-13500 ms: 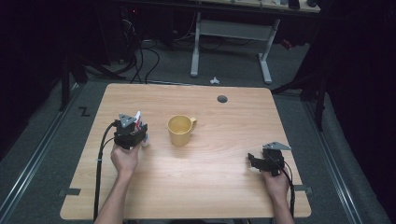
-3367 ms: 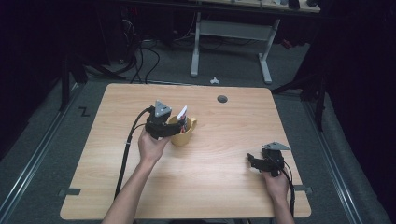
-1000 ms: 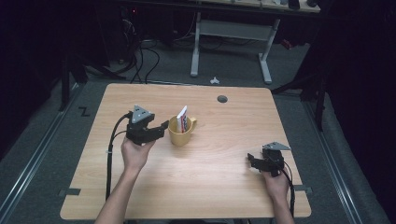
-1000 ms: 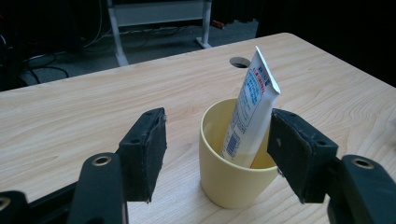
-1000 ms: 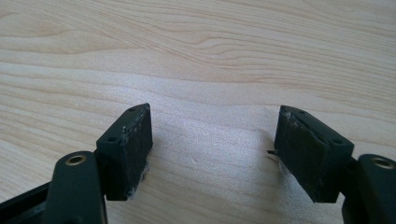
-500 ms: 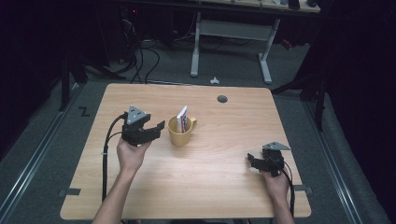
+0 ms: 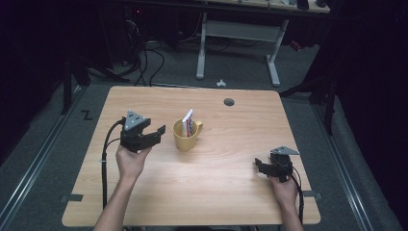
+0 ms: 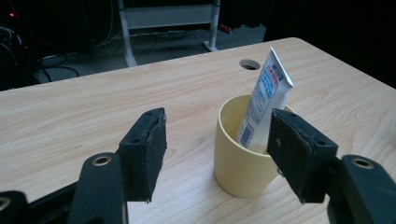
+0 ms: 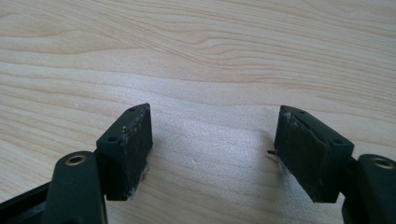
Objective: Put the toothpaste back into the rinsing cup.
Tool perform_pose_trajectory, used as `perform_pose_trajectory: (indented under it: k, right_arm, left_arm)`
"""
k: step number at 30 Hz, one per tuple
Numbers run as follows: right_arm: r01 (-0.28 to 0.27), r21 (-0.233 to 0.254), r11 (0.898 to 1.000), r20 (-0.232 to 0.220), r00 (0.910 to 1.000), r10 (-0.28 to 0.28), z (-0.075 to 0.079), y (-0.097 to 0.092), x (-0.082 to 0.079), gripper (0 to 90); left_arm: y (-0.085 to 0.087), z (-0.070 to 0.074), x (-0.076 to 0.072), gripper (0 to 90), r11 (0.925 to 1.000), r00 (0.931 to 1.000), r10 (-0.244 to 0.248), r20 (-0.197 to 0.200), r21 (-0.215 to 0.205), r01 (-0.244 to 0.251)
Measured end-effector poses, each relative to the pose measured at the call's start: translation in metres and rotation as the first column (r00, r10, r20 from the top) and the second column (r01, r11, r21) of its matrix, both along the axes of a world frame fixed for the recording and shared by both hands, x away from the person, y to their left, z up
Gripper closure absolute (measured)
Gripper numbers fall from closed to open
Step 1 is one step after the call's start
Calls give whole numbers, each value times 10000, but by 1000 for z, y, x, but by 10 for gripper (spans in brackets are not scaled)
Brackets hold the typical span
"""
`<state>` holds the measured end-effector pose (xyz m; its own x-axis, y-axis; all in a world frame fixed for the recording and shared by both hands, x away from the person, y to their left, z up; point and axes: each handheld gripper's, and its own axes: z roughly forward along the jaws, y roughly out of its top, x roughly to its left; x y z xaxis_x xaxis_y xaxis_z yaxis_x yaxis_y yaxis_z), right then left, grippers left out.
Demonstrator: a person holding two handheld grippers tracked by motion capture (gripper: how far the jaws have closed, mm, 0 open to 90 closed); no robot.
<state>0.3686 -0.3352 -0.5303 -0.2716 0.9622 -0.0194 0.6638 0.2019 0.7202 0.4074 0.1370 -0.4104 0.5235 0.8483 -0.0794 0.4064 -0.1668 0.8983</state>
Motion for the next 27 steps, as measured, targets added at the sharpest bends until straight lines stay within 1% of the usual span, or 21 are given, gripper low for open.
perform_pose_trajectory:
  k: [12, 17, 24, 27]
  right_arm:
    - [0, -1, 10000, -1, 10000, 0, 0, 0, 0, 279]
    - [-8, -3, 10000, -2, 10000, 8, 0, 0, 0, 279]
    - [0, -2, 10000, -1, 10000, 0, 0, 0, 0, 279]
    - [-2, -2, 10000, 0, 10000, 2, 0, 0, 0, 279]
  left_arm:
    - [7, -1, -4, 377, 9998, 9998, 174, 17, -74, -174]
    - [11, -3, -6, 377, 9994, 9996, 282, 18, -208, -281]
    - [14, -4, -9, 377, 9992, 9993, 362, 26, -190, -361]
    - [18, -5, -11, 377, 9986, 9990, 447, 42, -285, -445]
